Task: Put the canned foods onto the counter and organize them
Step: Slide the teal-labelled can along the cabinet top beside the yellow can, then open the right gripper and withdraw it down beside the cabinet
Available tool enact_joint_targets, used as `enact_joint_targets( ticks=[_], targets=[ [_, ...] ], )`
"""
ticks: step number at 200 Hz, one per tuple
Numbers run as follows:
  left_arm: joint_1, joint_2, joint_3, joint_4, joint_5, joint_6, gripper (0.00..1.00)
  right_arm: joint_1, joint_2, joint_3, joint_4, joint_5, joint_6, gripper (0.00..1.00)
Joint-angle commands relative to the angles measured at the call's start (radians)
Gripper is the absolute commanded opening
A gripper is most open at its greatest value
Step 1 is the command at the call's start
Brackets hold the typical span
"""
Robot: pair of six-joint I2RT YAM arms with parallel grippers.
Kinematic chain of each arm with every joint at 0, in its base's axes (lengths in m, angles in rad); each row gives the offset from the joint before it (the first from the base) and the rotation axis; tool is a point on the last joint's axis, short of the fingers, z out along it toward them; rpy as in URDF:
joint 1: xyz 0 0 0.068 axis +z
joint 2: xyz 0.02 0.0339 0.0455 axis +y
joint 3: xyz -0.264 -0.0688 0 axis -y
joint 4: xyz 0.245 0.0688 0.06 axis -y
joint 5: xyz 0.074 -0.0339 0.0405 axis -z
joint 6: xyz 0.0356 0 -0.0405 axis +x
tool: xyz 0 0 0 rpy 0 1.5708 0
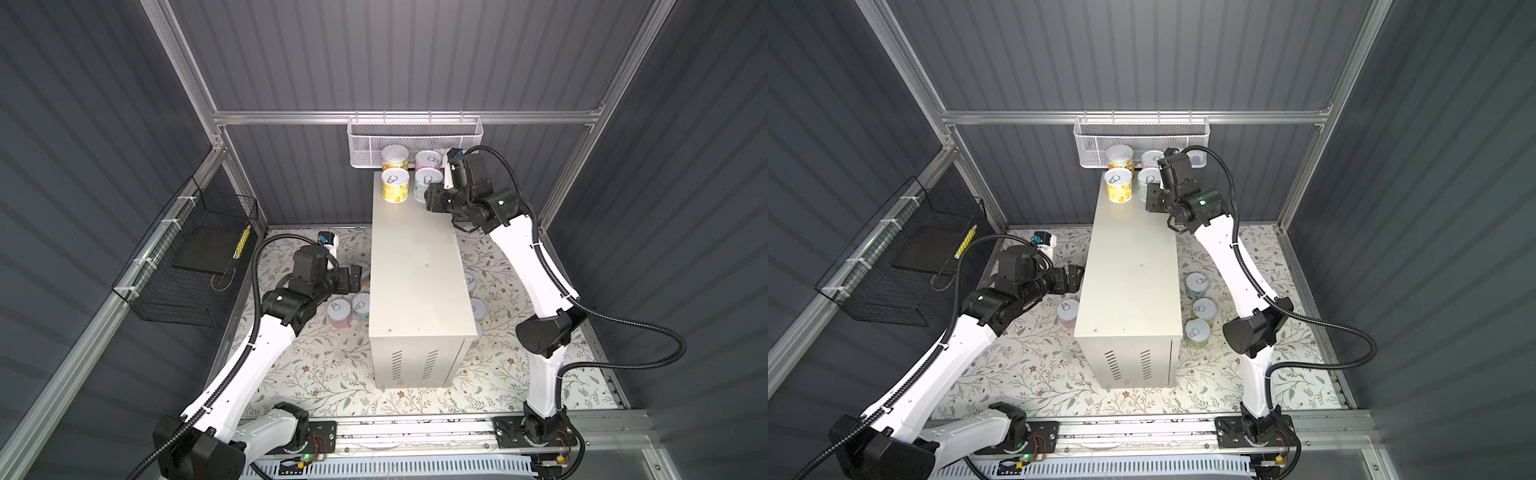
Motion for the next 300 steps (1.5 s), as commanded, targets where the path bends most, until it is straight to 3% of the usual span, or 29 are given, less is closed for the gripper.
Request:
enact_joint_targets(
  ticks=[1, 66, 109, 170, 213, 234, 274, 300],
  targets=[
    [0.007, 0.006, -0.010, 0.014, 0.001, -0.013, 0.99, -0.011, 0.019, 0.028, 0.032, 0.012, 0.014, 0.55],
    [0.013, 0.009, -0.019, 0.014, -0.002, -0.017, 0.99, -0.012, 0.012, 0.030, 0.027, -0.006, 0.024, 0.56],
    [0.016, 0.005, -0.020, 0.006, -0.009, -0.038, 0.99, 0.016, -0.103, -0.020, 0.002, -0.042, -0.013, 0.59],
    [0.016, -0.054, -0.039, -0.092, -0.086, -0.099, 1.00, 0.112, -0.559, -0.580, 0.181, -0.027, -0.029, 0.77],
    [0.016, -0.102, -0.092, -0.158, -0.142, -0.163, 0.99, 0.117, -0.814, -0.912, 0.197, 0.006, 0.040, 0.81],
    [0.017, -0.127, -0.125, -0.175, -0.154, -0.185, 0.99, 0.117, -0.944, -1.037, 0.169, 0.080, 0.069, 0.83],
    [0.016, -0.145, -0.155, -0.177, -0.160, -0.200, 0.99, 0.055, -1.126, -1.149, 0.026, 0.237, 0.099, 0.88],
    [0.016, -0.132, -0.174, -0.156, -0.141, -0.206, 0.99, -0.027, -1.221, -1.309, 0.040, 0.176, 0.159, 0.89]
  ],
)
